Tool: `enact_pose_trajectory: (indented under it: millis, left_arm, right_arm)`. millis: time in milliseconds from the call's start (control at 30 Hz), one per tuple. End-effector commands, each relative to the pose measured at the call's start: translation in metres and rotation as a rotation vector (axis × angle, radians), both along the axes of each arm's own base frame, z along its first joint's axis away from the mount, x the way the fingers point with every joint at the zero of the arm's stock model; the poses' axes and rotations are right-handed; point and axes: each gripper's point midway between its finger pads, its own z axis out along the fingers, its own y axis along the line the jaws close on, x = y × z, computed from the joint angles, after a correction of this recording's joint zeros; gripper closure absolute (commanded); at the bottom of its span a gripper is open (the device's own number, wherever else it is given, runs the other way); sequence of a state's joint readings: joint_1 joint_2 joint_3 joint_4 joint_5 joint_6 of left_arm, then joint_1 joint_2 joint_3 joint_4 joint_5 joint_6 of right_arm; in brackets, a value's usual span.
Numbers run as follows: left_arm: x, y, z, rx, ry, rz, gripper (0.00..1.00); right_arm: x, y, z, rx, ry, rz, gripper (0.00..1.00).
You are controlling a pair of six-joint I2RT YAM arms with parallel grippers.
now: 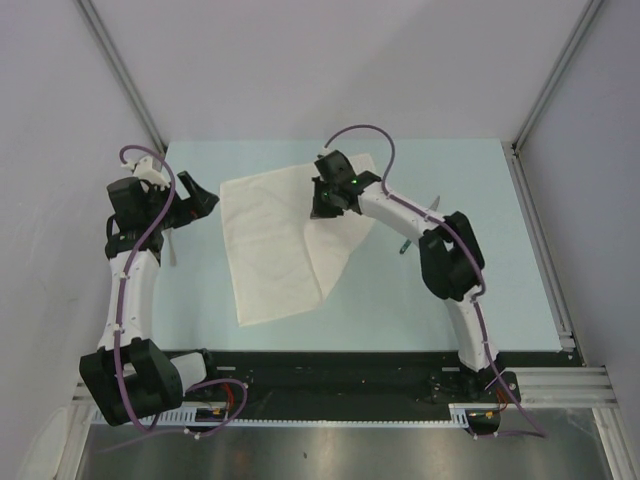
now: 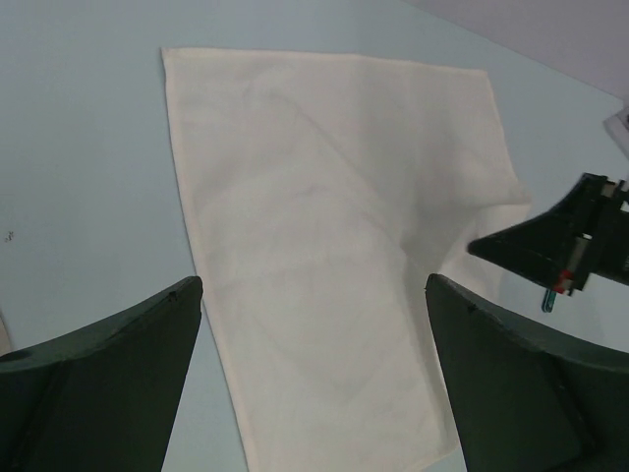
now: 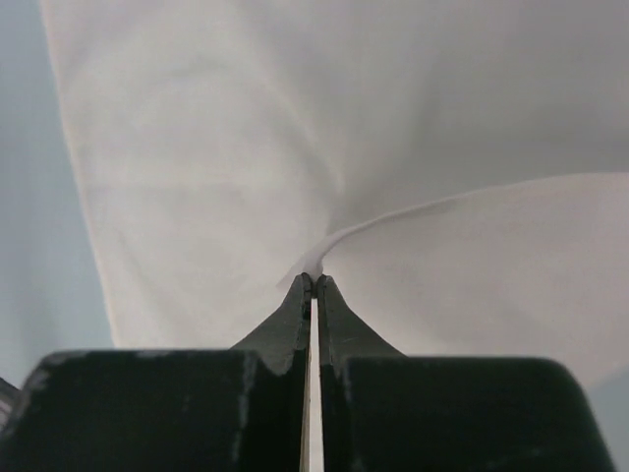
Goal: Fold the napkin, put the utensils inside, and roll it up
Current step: Fold the napkin
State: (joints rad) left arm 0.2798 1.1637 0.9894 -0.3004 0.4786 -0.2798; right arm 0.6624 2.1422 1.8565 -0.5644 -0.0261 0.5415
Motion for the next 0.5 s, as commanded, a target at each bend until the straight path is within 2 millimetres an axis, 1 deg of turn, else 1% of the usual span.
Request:
enact_pose_trajectory:
  millis: [0, 33, 67, 100, 133, 167, 200, 233, 267, 300, 333, 367, 400, 433, 467]
  left_arm:
    - [0.001, 0.001, 0.01, 0.007, -0.048, -0.004, 0.0]
    - [0.001, 0.001, 0.009, 0.007, -0.046, -0.004, 0.0]
    - [0.001, 0.001, 0.008, 0.007, -0.045, -0.002, 0.0]
    - [0.001, 0.002, 0.008, 0.007, -0.045, -0.001, 0.0]
    - [0.002, 0.002, 0.008, 0.008, -0.043, 0.001, 0.0]
    - [0.002, 0.002, 0.007, 0.008, -0.043, 0.002, 0.0]
    - [0.002, 0.003, 0.006, 0.008, -0.04, 0.003, 0.0]
    - [0.003, 0.003, 0.005, 0.005, -0.036, 0.003, 0.0]
    - [0.003, 0.003, 0.005, 0.004, -0.036, 0.005, 0.0]
    - [0.003, 0.002, 0.004, 0.004, -0.034, 0.001, 0.0]
    - [0.003, 0.003, 0.004, 0.003, -0.033, 0.003, 0.0]
    - [0.003, 0.002, 0.003, -0.002, -0.031, -0.002, 0.0]
    - [0.004, 0.002, 0.002, -0.003, -0.03, -0.001, 0.0]
    - [0.004, 0.002, 0.001, -0.006, -0.029, 0.0, 0.0]
    - [0.004, 0.001, 0.001, -0.01, -0.028, -0.007, 0.0]
  right_arm:
    - [0.039, 0.068, 0.034, 0.241, -0.174, 0.1, 1.0]
    - [0.045, 0.079, 0.026, 0.274, -0.178, 0.118, 1.0]
    - [0.054, 0.091, 0.038, 0.338, -0.236, 0.132, 1.0]
    - [0.059, 0.097, 0.038, 0.381, -0.241, 0.125, 1.0]
    - [0.058, 0.107, 0.042, 0.43, -0.247, 0.147, 1.0]
    - [0.067, 0.117, 0.045, 0.494, -0.292, 0.155, 1.0]
    - [0.068, 0.124, 0.047, 0.537, -0.286, 0.152, 1.0]
    - [0.069, 0.132, 0.058, 0.589, -0.299, 0.173, 1.0]
    - [0.072, 0.14, 0.049, 0.622, -0.306, 0.185, 1.0]
    - [0.073, 0.146, 0.052, 0.661, -0.302, 0.188, 1.0]
    - [0.07, 0.154, 0.049, 0.684, -0.297, 0.205, 1.0]
    - [0.075, 0.161, 0.05, 0.716, -0.324, 0.212, 1.0]
    - [0.074, 0.167, 0.049, 0.735, -0.328, 0.217, 1.0]
    - [0.072, 0.175, 0.053, 0.77, -0.345, 0.228, 1.0]
    - [0.073, 0.182, 0.05, 0.788, -0.353, 0.228, 1.0]
